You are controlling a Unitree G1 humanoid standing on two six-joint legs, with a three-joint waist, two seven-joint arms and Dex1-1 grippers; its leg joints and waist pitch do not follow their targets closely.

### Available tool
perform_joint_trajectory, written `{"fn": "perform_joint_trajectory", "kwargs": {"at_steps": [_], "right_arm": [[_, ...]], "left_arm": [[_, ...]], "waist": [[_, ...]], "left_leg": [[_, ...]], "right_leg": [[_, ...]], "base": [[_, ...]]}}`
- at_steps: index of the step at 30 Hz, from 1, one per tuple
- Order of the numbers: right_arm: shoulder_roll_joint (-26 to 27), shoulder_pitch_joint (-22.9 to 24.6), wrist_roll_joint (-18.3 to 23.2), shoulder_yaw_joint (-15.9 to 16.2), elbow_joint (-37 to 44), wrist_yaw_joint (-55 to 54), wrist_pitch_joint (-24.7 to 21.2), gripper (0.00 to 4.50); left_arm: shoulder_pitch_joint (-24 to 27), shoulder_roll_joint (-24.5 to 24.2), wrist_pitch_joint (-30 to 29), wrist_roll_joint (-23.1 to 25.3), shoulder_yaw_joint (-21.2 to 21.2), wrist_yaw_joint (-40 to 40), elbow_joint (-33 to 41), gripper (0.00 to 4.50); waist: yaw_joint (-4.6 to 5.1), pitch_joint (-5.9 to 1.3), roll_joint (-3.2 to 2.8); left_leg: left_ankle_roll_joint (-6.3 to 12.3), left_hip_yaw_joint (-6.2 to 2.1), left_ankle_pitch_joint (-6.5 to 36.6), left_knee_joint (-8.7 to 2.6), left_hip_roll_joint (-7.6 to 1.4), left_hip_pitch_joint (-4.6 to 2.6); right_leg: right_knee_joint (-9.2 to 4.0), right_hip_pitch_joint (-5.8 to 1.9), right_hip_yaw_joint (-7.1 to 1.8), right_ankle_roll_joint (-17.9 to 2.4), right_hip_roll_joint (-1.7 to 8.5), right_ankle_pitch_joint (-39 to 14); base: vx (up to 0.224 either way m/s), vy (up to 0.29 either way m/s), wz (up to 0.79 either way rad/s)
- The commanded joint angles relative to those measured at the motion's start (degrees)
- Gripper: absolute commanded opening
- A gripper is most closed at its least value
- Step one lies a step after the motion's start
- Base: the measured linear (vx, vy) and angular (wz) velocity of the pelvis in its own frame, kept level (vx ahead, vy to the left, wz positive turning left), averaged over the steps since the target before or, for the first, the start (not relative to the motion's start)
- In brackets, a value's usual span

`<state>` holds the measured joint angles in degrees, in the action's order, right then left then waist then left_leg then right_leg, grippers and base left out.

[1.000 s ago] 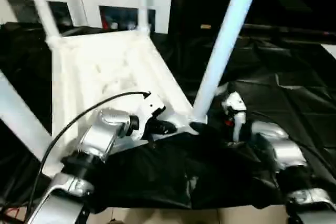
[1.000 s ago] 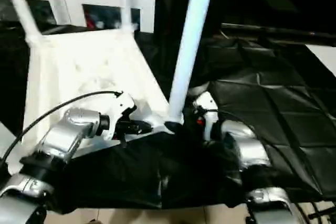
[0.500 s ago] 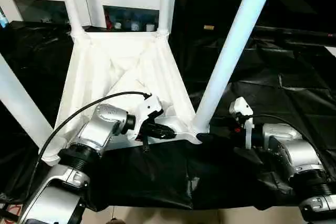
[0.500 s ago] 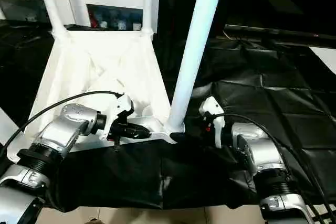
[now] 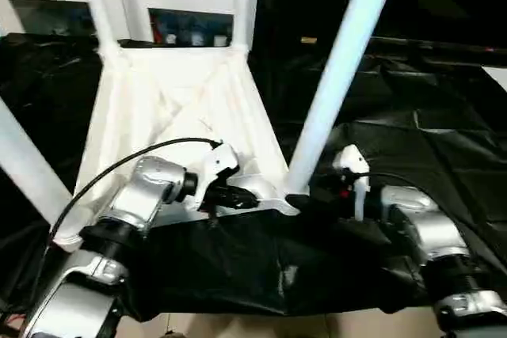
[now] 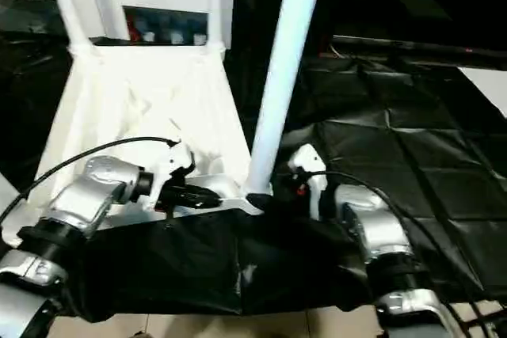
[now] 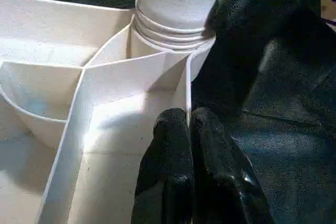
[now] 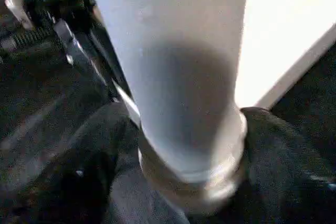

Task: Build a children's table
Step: Rotate leg to tighten

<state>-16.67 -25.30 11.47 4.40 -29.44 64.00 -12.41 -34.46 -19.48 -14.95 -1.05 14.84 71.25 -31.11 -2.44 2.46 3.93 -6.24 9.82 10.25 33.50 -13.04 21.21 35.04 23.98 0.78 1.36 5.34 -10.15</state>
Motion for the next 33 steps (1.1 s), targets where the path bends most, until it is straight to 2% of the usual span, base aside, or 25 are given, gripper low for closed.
{"fn": "perform_joint_trajectory", "kwargs": {"at_steps": [1,3,4,5,7,9,13,15,18,19,22,27,33], "right_arm": [[1.54,-2.11,2.46,2.26,2.98,4.16,0.73,3.96],[1.02,-1.88,1.08,3.56,3.11,5.46,3.41,4.07],[1.01,-1.88,1.07,3.57,3.11,5.47,3.44,4.07],[1.19,-1.9,0.83,3.9,2.96,5.62,3.41,4.07],[1.32,-1.98,0.75,4.11,2.76,5.88,3.26,4.07],[1.49,-2.36,-0.25,4.81,1.56,5.87,3.77,4.07],[1.1,-2.88,-1.67,5.49,-0.02,5.35,4.55,3.75],[0.6,-3.06,-2.42,5.88,-0.78,5.09,4.99,3.45],[0.57,-3.6,-3.8,5.83,-2.82,3.48,6.26,3.33],[0.57,-3.6,-3.8,5.83,-2.82,3.48,6.26,3.12],[1.0,-4.48,-4.39,5.48,-4.87,1.77,6.84,2.9],[0.86,-5.13,-6.28,6.65,-7.43,0.99,8.42,2.55],[1.35,-4.95,-6.34,6.41,-8.59,0.44,8.87,2.08]], "left_arm": [[-0.43,1.47,0.24,-0.65,0.02,-1.96,0.69,0.0],[-0.62,1.67,0.42,-0.61,0.1,-2.34,0.42,0.0],[-0.62,1.67,0.42,-0.61,0.1,-2.35,0.42,0.0],[-0.5,1.71,0.33,-0.58,0.2,-2.51,0.67,0.0],[-0.39,1.72,0.22,-0.59,0.21,-2.58,0.86,0.0],[-0.11,1.63,0.06,-0.53,0.24,-2.67,1.18,0.0],[-0.01,1.37,0.27,-0.35,0.29,-2.61,0.85,0.0],[0.0,1.21,0.28,-0.22,0.41,-2.53,0.83,0.0],[0.06,1.14,0.15,-0.21,0.37,-2.66,1.04,0.0],[0.06,1.14,0.15,-0.21,0.37,-2.66,1.04,0.0],[0.32,1.05,-0.12,-0.29,0.3,-2.71,1.44,0.0],[1.01,0.87,-0.5,-0.32,0.32,-2.94,2.08,0.0],[1.54,0.66,-0.94,-0.34,0.26,-3.32,2.46,0.0]], "waist": [[-0.01,-3.43,0.0],[-0.02,-3.45,-0.03],[-0.05,-3.43,-0.03],[-0.09,-3.42,0.3],[-0.15,-3.37,0.12],[-0.24,-3.41,0.19],[-0.1,-3.4,0.22],[-0.07,-3.35,0.38],[-0.06,-3.36,0.37],[0.01,-3.35,0.33],[0.1,-3.34,0.32],[0.22,-3.35,0.42],[0.38,-3.36,0.51]], "left_leg": [[2.8,1.07,11.47,-3.93,0.43,-0.27],[2.99,1.13,11.25,-3.85,0.39,-0.4],[3.11,1.15,11.12,-3.84,0.4,-0.33],[3.46,1.11,11.08,-3.83,0.39,-0.22],[3.47,1.15,10.86,-3.85,0.38,-0.44],[3.24,1.15,10.69,-3.86,0.4,-0.35],[3.05,1.14,11.04,-3.84,0.46,-0.29],[3.14,1.19,10.93,-3.82,0.46,-0.3],[3.05,1.19,11.03,-3.8,0.5,-0.27],[3.07,1.18,11.26,-3.81,0.48,-0.32],[2.89,1.14,11.67,-3.85,0.48,-0.3],[2.59,1.11,12.25,-3.86,0.45,-0.29],[2.74,1.08,12.49,-3.92,0.44,-0.25]], "right_leg": [[-3.7,-2.82,-0.44,-13.16,0.84,-9.58],[-3.67,-2.78,-0.43,-13.47,0.83,-8.89],[-3.61,-2.8,-0.44,-13.56,0.84,-8.48],[-3.55,-2.91,-0.43,-13.29,0.87,-8.42],[-3.66,-2.75,-0.47,-13.39,0.9,-8.96],[-3.58,-2.85,-0.44,-13.41,0.88,-8.88],[-3.62,-2.88,-0.47,-13.24,0.9,-9.5],[-3.69,-2.84,-0.48,-13.1,0.85,-9.68],[-3.69,-2.83,-0.48,-12.98,0.89,-10.13],[-3.72,-2.78,-0.48,-13.0,0.9,-10.37],[-3.77,-2.75,-0.47,-12.84,0.88,-11.18],[-3.85,-2.73,-0.47,-12.49,0.88,-12.2],[-3.82,-2.73,-0.45,-12.44,0.85,-11.99]], "base": [[0.0,0.0,0.0],[0.0,0.0,0.0],[0.0,0.0,0.0],[0.0,0.0,0.0],[0.0,0.0,0.0],[0.0,0.0,0.0],[0.0,0.0,0.0],[0.0,0.0,0.0],[0.0,0.0,0.0],[0.0,0.0,0.0],[0.0,0.0,0.0],[0.0,0.0,0.0],[0.0,0.0,0.0]]}}
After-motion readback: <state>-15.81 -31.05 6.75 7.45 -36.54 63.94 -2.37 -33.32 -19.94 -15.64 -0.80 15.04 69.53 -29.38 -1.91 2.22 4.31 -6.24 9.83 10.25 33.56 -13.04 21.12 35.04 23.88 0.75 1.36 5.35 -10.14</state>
